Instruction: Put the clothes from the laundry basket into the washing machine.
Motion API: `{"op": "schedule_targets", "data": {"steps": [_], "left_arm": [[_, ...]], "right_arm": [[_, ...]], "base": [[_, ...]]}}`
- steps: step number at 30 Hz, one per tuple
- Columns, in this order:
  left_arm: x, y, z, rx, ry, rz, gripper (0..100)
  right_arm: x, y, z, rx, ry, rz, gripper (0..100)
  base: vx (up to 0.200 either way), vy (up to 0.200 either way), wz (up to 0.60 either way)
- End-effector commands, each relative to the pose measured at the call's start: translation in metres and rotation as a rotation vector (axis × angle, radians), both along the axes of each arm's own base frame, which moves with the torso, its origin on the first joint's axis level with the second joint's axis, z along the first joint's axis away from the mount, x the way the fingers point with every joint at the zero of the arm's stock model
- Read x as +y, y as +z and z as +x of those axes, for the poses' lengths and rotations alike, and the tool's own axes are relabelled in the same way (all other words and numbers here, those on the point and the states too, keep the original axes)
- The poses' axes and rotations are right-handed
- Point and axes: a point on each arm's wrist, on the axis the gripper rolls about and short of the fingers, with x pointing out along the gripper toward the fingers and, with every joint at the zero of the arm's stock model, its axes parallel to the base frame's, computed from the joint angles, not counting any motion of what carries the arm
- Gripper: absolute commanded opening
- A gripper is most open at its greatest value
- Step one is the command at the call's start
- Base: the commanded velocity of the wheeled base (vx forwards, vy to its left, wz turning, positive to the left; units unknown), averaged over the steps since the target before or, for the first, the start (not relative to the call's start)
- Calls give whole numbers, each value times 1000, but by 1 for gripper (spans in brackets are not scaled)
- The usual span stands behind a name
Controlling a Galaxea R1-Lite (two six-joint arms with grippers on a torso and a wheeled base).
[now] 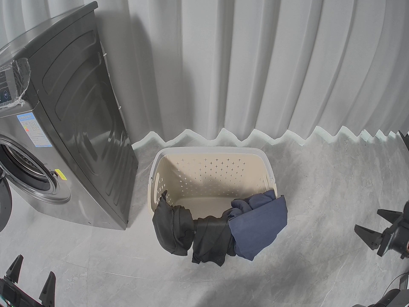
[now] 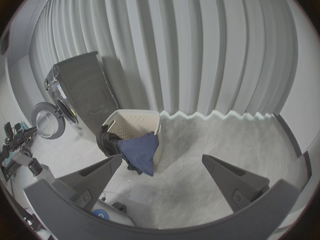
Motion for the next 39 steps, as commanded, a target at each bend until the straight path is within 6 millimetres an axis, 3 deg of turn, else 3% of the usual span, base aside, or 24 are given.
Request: {"op": "schedule_targets", "data": {"steps": [1,14,28,39], "left_arm": [[0,-5,0,0,-1,0,100],[0,-5,0,0,-1,-2,100],[0,-5,0,0,-1,-2,100],[0,-5,0,0,-1,-2,100]], "right_arm": [[18,-25,55,218,66,4,100],[36,-59,95,344,81,15,100],[77,-98,123,420,80,47,100],[91,-123,147,421,74,71,100]], "base": [[0,0,0],[0,0,0],[0,0,0],[0,0,0]]}}
